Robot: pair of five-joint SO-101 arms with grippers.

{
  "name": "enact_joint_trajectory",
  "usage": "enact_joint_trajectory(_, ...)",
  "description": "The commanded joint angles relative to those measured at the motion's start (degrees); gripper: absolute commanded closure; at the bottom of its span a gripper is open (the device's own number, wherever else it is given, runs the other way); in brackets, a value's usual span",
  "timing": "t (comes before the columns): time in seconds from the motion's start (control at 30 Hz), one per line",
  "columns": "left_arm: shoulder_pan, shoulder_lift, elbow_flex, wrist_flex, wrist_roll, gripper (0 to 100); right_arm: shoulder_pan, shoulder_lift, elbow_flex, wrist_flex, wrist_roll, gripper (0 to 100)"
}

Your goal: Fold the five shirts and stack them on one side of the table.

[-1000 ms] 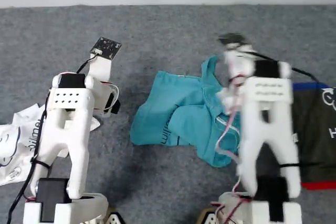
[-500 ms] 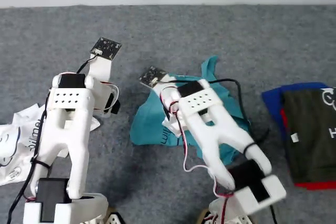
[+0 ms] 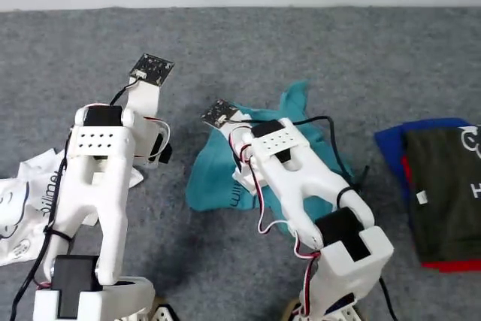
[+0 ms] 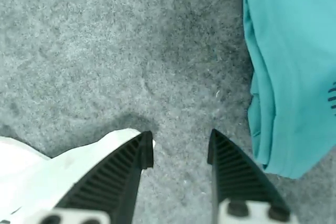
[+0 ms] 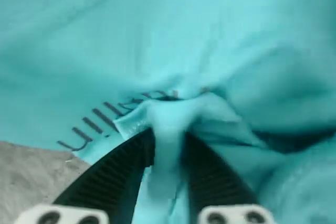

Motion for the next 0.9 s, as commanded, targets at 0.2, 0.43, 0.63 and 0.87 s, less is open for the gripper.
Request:
enact_joint_trajectory(0.2, 8.4, 0.8, 2.2, -21.6, 9.8, 82, 2.2, -22.9, -1.8, 16.8, 0.0, 98.9)
enact_joint_trajectory(0.43, 13.5, 11.5, 1.8, -39.9, 20.9, 82, 11.6, -37.1, 1.1, 22.0, 4.5, 98.9)
enact_joint_trajectory(0.63, 18.6, 21.7, -3.5, -39.7, 29.2, 82, 13.3, -39.2, 13.5, 17.2, 5.2, 98.9)
enact_joint_trajectory(0.87, 20.4, 26.2, -11.4, -25.9, 29.3, 82, 13.1, -38.9, 16.4, 13.4, 5.2, 98.9)
